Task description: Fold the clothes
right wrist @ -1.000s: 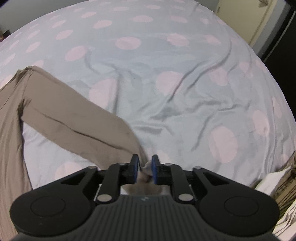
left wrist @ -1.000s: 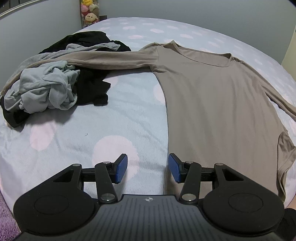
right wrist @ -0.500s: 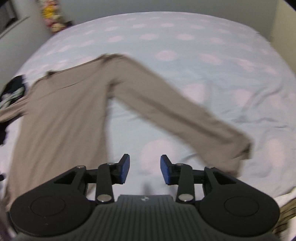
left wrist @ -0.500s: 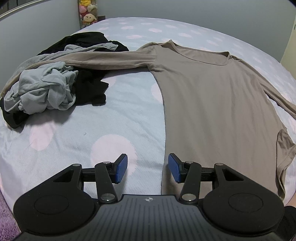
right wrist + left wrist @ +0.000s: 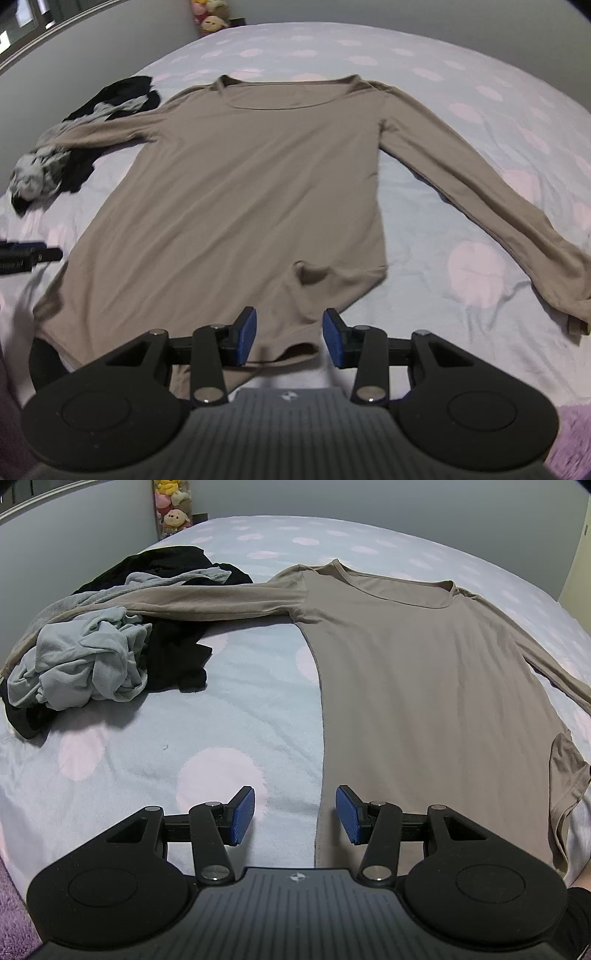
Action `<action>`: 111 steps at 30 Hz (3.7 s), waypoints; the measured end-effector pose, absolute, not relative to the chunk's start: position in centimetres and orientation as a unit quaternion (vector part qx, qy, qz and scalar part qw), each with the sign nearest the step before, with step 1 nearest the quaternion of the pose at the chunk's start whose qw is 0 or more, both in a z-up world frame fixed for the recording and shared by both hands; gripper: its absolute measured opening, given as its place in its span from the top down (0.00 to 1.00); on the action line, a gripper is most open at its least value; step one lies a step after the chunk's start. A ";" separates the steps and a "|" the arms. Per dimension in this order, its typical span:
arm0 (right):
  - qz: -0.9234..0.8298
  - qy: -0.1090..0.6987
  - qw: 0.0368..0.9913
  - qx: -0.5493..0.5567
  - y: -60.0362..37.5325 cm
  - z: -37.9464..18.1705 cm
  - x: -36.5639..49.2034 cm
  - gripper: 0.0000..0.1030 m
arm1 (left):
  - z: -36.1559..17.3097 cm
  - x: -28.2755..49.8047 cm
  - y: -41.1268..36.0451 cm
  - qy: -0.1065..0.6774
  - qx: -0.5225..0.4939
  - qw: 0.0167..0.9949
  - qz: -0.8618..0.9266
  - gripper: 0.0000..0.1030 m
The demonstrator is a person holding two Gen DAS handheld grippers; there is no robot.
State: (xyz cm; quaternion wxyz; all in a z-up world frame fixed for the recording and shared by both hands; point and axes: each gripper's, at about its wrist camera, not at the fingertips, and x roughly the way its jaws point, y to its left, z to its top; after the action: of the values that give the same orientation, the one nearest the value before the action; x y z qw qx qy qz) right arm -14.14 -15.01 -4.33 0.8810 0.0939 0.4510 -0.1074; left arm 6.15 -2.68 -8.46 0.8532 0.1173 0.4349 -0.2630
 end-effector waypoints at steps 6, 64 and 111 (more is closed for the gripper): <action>-0.117 0.445 0.887 0.044 -13.9 -4.6 -14.9 0.58 | -8.6 6.0 -2.9 0.435 0.121 0.852 -0.265 0.55; -0.100 0.453 0.868 0.178 -18.8 2.4 -22.2 0.95 | -3.1 4.9 -2.0 0.525 0.204 0.732 -0.383 1.00; -0.232 0.464 0.823 0.231 -48.1 -7.2 -23.1 0.97 | -3.1 8.9 -10.3 0.550 0.194 0.741 -0.332 0.53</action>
State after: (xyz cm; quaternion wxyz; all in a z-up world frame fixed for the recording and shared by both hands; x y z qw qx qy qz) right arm -23.10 -48.08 -7.25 0.8231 0.2312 0.4639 -0.2319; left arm 8.94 -10.27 -3.08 0.7410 0.1937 0.5504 -0.3324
